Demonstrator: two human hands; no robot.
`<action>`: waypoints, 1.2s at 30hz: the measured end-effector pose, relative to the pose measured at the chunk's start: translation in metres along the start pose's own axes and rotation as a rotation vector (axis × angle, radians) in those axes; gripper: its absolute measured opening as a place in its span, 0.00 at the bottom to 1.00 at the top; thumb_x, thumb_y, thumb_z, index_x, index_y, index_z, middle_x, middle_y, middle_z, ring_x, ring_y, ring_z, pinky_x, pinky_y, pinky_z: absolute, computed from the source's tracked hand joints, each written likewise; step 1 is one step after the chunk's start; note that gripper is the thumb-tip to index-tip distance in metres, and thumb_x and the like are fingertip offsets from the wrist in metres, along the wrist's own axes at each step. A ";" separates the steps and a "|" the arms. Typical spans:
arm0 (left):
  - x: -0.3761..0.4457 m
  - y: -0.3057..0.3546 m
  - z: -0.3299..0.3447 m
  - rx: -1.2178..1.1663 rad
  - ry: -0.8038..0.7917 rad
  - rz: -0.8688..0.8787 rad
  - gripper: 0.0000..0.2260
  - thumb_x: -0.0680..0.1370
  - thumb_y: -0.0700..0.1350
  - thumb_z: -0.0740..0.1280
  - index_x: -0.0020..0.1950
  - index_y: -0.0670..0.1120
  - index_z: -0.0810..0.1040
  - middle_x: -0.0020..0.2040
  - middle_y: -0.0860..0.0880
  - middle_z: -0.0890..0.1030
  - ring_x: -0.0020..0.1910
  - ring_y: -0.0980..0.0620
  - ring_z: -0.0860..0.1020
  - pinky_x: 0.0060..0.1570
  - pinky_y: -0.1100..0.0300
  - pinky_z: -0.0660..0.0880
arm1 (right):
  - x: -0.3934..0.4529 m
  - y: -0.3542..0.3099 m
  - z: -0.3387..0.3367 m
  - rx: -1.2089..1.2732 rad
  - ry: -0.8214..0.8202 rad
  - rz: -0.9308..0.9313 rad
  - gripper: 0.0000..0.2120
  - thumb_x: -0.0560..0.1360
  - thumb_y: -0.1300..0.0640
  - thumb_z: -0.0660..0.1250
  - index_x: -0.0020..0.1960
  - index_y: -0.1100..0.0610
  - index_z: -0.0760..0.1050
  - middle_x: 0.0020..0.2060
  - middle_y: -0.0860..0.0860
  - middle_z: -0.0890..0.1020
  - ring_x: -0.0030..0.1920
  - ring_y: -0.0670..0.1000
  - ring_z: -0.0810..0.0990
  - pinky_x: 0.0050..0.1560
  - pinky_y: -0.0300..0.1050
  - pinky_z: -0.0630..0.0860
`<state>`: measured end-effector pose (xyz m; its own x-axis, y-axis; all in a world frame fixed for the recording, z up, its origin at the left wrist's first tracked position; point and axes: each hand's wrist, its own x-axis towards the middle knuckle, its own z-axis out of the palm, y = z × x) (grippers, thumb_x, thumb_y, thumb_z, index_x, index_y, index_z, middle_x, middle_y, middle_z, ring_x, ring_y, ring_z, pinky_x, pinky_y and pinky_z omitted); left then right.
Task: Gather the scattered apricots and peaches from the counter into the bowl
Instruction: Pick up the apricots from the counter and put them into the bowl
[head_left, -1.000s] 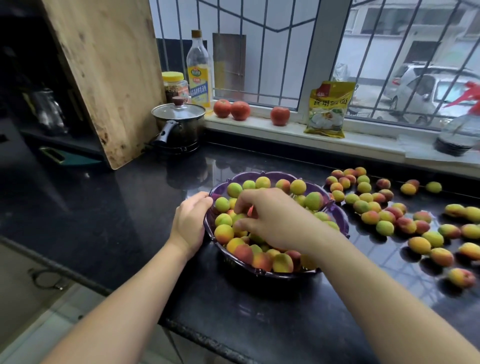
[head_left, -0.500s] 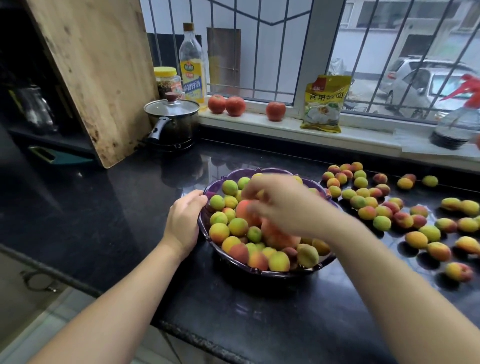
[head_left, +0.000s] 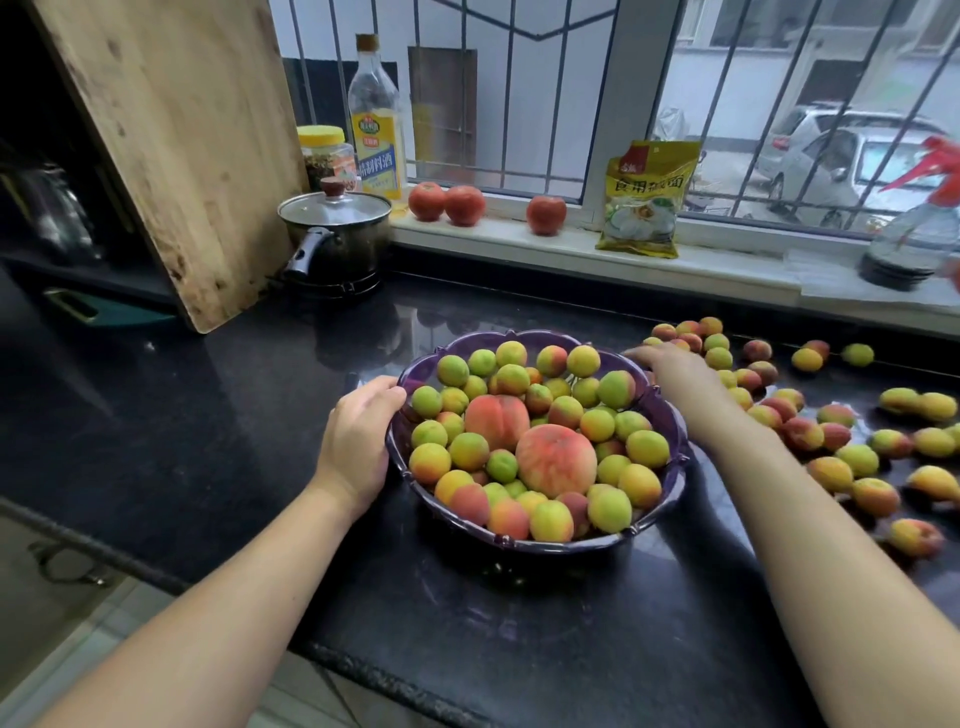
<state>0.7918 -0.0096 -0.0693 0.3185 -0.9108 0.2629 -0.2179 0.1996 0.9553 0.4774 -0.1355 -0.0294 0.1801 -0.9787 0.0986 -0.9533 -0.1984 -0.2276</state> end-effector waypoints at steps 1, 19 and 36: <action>0.000 0.000 0.000 -0.003 0.001 -0.002 0.24 0.72 0.59 0.62 0.44 0.36 0.79 0.45 0.32 0.81 0.44 0.43 0.77 0.53 0.33 0.74 | 0.002 -0.005 0.001 -0.038 -0.078 0.032 0.16 0.80 0.54 0.67 0.67 0.51 0.75 0.66 0.54 0.76 0.63 0.59 0.75 0.55 0.48 0.73; 0.002 -0.002 0.000 0.002 0.005 0.001 0.21 0.72 0.59 0.61 0.41 0.40 0.79 0.42 0.36 0.82 0.43 0.44 0.76 0.52 0.34 0.74 | -0.077 -0.085 -0.084 0.577 -0.241 -0.336 0.16 0.74 0.53 0.74 0.59 0.40 0.77 0.53 0.43 0.81 0.49 0.43 0.83 0.51 0.44 0.80; 0.002 -0.004 -0.001 -0.004 -0.012 0.008 0.14 0.76 0.53 0.62 0.37 0.45 0.78 0.36 0.46 0.79 0.40 0.49 0.74 0.46 0.43 0.73 | -0.096 -0.134 -0.032 0.141 -0.255 -0.536 0.13 0.72 0.49 0.76 0.51 0.43 0.74 0.43 0.41 0.75 0.46 0.44 0.75 0.42 0.38 0.70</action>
<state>0.7940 -0.0120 -0.0722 0.3060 -0.9133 0.2689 -0.2168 0.2082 0.9538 0.5798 -0.0129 0.0230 0.6951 -0.7189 0.0032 -0.6759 -0.6550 -0.3380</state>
